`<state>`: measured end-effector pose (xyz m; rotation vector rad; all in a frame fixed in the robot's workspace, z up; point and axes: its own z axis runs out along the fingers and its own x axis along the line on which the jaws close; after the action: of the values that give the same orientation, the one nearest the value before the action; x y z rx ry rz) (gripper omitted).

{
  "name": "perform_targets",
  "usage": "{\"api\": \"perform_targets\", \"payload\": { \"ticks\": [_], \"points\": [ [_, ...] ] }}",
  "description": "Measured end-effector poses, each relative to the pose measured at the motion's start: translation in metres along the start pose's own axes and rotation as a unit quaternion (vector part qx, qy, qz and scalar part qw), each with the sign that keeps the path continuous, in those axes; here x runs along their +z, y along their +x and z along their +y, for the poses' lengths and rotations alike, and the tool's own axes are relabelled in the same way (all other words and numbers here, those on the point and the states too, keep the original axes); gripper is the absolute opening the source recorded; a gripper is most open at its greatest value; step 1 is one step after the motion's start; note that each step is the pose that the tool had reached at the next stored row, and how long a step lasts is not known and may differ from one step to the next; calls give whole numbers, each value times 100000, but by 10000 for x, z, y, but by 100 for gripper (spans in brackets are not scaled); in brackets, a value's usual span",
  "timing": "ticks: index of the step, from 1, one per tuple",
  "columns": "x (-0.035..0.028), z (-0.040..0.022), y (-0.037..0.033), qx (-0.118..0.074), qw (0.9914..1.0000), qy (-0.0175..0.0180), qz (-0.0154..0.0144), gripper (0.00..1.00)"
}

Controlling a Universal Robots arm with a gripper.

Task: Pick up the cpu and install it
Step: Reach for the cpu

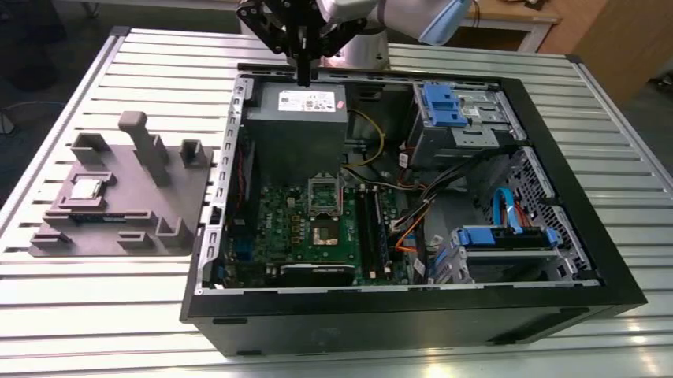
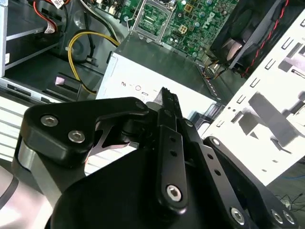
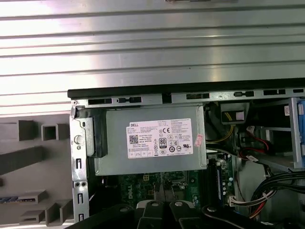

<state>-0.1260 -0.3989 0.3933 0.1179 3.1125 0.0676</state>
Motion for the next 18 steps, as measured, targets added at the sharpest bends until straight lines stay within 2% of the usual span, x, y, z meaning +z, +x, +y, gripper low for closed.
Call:
{"api": "perform_targets", "payload": {
  "ticks": [18],
  "points": [
    [3,-15,195,-1,100000,-4,-4,10]
  ]
}}
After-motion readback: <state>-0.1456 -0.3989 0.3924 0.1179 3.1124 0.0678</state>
